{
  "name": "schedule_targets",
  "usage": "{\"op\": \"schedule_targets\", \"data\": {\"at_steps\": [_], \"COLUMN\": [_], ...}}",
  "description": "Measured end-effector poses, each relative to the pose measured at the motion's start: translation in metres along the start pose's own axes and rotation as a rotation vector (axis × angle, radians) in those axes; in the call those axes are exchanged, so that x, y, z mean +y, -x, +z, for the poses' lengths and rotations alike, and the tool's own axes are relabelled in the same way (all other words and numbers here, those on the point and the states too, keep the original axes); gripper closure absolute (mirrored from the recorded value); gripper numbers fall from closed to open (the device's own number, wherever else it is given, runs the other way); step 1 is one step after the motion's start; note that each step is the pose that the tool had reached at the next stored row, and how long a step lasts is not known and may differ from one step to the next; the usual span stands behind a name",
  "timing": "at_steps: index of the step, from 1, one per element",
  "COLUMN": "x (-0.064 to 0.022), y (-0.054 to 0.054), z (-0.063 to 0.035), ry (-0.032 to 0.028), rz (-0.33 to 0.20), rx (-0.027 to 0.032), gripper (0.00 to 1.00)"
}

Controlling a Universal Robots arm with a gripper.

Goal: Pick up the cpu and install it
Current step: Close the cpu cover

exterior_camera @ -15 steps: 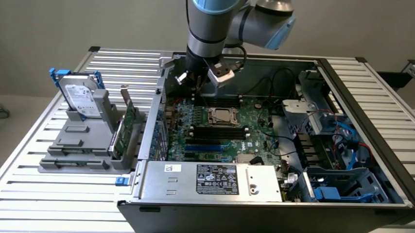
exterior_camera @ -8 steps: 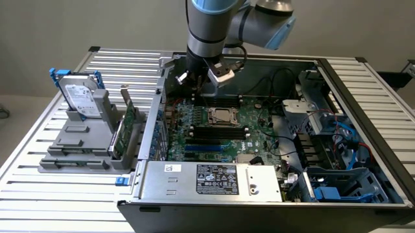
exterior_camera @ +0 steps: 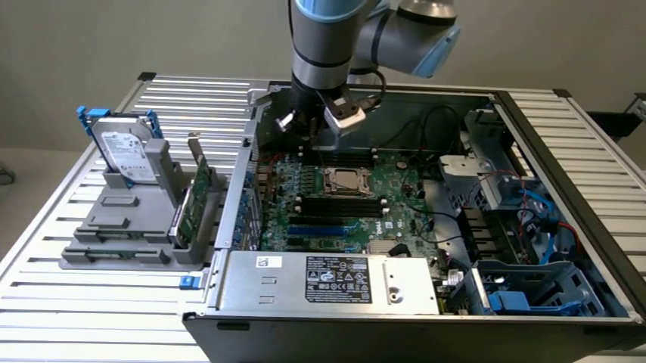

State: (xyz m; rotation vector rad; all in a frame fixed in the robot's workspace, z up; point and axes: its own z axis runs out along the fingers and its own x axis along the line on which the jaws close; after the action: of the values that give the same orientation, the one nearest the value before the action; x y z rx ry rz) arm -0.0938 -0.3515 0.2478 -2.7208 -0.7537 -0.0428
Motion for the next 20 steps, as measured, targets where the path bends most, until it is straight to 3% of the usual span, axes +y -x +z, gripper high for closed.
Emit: {"op": "schedule_targets", "data": {"at_steps": [5, 14, 20], "x": [0.0001, 0.0003, 0.0003], "y": [-0.0003, -0.0009, -0.0009], "z": [-0.0002, -0.0007, -0.0007], "ry": [0.0163, 0.0500, 0.0740], "rz": [0.006, 0.012, 0.010], "rx": [0.0284, 0.0866, 0.1336], "gripper": [0.89, 0.89, 0.89]}}
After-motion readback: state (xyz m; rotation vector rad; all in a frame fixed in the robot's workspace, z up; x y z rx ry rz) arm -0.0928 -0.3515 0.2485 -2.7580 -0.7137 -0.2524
